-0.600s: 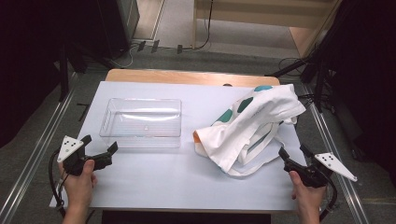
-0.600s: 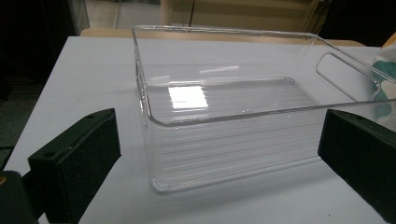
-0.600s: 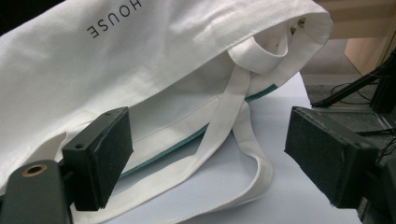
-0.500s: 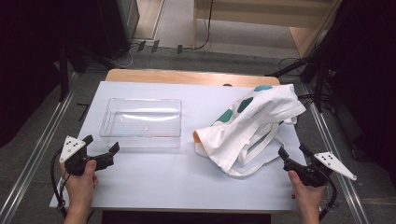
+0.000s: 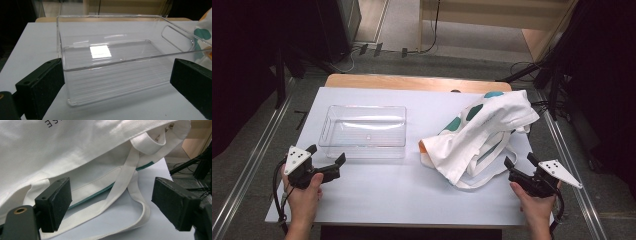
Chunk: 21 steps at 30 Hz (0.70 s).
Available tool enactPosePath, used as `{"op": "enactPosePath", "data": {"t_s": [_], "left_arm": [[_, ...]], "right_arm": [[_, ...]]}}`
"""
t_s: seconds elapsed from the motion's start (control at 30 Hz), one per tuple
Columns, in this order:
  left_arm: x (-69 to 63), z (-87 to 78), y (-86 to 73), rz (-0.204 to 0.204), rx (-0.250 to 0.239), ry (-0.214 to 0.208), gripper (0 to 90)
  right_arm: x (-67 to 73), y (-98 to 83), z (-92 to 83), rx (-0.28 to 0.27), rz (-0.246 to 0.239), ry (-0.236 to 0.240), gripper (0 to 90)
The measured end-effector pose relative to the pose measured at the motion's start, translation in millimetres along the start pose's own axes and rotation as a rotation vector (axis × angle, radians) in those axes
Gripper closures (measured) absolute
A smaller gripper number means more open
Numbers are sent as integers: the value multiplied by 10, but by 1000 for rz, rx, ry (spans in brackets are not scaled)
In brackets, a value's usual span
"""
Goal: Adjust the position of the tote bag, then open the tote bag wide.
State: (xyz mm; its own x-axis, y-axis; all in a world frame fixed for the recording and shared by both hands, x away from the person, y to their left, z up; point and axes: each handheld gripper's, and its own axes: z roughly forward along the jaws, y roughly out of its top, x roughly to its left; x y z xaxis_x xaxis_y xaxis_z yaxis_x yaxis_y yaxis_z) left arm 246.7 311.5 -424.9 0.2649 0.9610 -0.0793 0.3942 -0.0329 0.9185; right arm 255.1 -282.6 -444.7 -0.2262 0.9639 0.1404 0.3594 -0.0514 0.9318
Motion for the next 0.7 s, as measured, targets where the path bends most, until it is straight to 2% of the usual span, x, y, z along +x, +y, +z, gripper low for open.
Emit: {"op": "enactPosePath", "data": {"t_s": [0.13,0.23,0.3,0.5,0.7], "left_arm": [[-47,38,-1,8,9,-12,0],[-108,71,-18,7,16,-28,0],[-130,74,-21,16,21,-31,0],[-305,111,-17,31,15,-55,0],[-360,140,-13,47,24,-59,0]], "right_arm": [[4,-6,-3,2,-5,-7,179],[1,-12,-7,10,-12,-34,196],[-2,-12,-6,7,-7,-35,199],[8,17,-1,-7,12,-32,218],[10,35,14,-7,15,-37,225]]}}
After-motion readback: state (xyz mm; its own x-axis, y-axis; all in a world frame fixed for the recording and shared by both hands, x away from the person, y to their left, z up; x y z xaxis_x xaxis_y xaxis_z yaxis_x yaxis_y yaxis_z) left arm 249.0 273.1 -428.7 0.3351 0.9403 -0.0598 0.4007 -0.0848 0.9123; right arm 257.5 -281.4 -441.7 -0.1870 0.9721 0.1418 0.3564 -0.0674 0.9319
